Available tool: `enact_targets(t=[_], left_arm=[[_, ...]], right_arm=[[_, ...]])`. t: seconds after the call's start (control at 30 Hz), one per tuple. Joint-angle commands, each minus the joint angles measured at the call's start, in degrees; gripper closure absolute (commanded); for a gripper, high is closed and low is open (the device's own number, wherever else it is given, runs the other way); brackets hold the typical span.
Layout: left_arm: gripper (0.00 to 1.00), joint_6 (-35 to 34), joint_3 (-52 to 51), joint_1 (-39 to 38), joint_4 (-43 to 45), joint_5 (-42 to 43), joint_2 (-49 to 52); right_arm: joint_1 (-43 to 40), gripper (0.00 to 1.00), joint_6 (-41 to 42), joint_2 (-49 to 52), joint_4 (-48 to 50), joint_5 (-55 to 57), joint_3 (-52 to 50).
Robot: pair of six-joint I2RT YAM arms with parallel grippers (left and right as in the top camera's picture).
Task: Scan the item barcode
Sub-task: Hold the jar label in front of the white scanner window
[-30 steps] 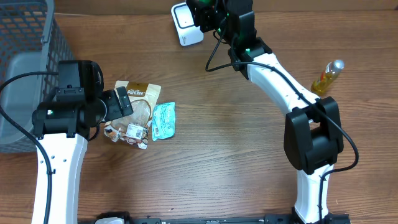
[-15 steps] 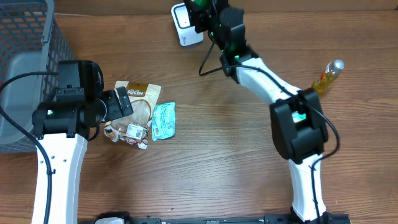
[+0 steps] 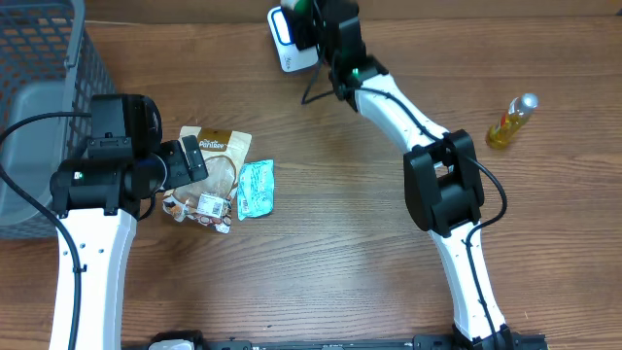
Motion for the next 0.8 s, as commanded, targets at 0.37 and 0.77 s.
enact_targets(t=[0.37,0.77], left_arm=[[0.00,0.50,0.55,-0.39,0.02,-0.37,0.09],[0.01,0.50,0.55,-0.39,0.02,-0.37,0.09]], right_arm=[[0.39,0.94,-0.96,6.36,2.38,-0.66,5.09],[0.39,0.95,3.30,6.38,2.54,-0.92,4.92]])
